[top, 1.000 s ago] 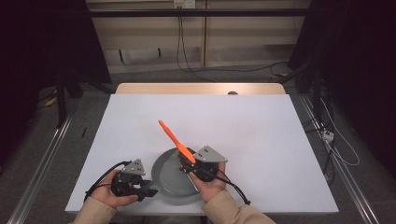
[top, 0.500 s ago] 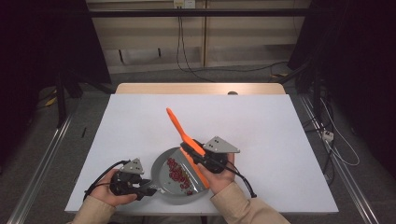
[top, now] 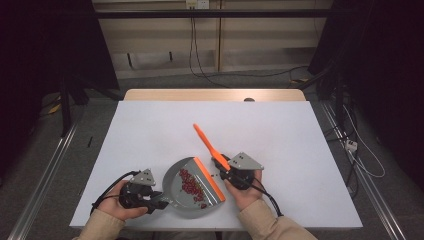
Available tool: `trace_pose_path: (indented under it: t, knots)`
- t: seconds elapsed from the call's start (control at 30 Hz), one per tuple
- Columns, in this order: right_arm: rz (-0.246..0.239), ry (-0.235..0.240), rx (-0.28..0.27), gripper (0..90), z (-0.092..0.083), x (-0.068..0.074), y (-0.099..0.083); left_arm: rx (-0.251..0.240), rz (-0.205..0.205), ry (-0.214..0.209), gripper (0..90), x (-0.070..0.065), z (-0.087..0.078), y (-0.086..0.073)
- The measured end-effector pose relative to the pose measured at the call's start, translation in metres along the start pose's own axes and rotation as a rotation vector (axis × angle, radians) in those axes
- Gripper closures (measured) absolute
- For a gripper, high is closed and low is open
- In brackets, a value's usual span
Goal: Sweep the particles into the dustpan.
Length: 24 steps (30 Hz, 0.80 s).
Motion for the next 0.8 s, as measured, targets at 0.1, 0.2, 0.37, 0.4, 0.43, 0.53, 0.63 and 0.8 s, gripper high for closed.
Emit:
trace_pose_path:
  t: [0.1,0.2,0.37,0.4,0.43,0.53,0.63,0.8]
  knots:
    - [-0.027,0.042,-0.007,69.8,0.001,0.016,-0.001,-0.001,-0.001,-0.003,62.8,0.0,0.001,0.0]
    - [0.006,0.091,-0.019,70.0,0.002,0.026,0.002,-0.007,0.001,-0.004,62.7,0.0,0.001,0.0]
    - [0.084,0.175,-0.069,70.8,0.003,0.027,0.014,-0.017,0.014,-0.003,60.9,0.001,0.001,-0.002]
    - [0.071,0.157,-0.076,70.8,0.003,0.024,0.016,-0.022,0.012,-0.002,58.6,0.001,0.001,-0.002]
    - [0.064,0.152,-0.082,70.8,0.002,0.021,0.018,-0.024,0.006,0.001,55.5,0.001,0.002,-0.001]
    - [0.069,0.127,-0.086,70.8,-0.001,0.007,0.021,-0.012,0.016,0.006,53.6,0.001,0.005,0.0]
    - [0.07,0.108,-0.076,70.8,-0.004,-0.005,0.021,-0.005,0.022,0.008,56.2,0.0,0.01,0.001]
    - [0.053,0.083,-0.061,70.9,-0.01,-0.022,0.02,-0.013,0.023,0.03,63.1,-0.001,0.011,0.003]
Point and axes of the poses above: each handheld gripper's, and its own axes: z roughly forward along the jaws, y roughly out of its top, x roughly to its left, the point moved 2 cm from there along z, roughly forward along the jaws, and after that the axes turned 2 degrees about z, right-handed, at the moved point
